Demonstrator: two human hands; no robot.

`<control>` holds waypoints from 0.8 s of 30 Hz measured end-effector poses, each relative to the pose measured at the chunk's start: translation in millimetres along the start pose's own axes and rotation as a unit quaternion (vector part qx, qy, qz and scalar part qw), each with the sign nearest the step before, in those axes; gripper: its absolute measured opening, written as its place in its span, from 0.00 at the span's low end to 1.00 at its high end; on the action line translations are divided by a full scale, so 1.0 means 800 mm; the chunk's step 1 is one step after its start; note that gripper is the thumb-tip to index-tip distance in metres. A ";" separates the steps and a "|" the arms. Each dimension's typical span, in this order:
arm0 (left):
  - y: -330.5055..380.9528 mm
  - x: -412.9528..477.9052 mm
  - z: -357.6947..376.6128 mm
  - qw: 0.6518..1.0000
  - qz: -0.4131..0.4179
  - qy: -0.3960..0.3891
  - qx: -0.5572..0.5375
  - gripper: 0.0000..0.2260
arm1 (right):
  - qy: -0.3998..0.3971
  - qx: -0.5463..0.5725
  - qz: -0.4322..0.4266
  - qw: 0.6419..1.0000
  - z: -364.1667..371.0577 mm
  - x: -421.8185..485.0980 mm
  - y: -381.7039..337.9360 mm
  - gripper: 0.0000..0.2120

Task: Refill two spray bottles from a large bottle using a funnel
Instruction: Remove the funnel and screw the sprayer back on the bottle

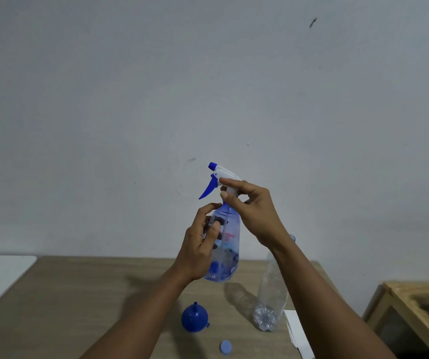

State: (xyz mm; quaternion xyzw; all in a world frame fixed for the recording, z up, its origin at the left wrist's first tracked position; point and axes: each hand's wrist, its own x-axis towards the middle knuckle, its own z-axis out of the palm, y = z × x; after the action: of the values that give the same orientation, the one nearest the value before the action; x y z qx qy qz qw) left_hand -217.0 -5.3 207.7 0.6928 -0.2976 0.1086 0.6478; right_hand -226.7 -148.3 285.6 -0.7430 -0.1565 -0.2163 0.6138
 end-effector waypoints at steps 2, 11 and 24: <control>0.001 0.002 -0.004 1.000 0.001 0.000 0.003 0.14 | -0.029 0.013 0.006 0.999 -0.007 0.000 -0.005 0.14; 0.001 0.006 -0.008 0.998 0.034 -0.005 0.044 0.14 | -0.026 -0.006 -0.012 1.000 -0.013 -0.003 -0.007 0.13; 0.004 0.014 -0.016 0.993 0.062 0.006 0.105 0.13 | 0.011 0.001 -0.059 0.998 -0.007 -0.006 -0.008 0.12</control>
State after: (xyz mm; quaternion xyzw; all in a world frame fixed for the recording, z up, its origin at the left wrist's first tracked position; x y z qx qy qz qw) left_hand -207.2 3.9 218.0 0.7366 -0.3227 0.1834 0.5654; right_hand -234.2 -152.1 289.3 -0.7294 -0.1939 -0.2600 0.6023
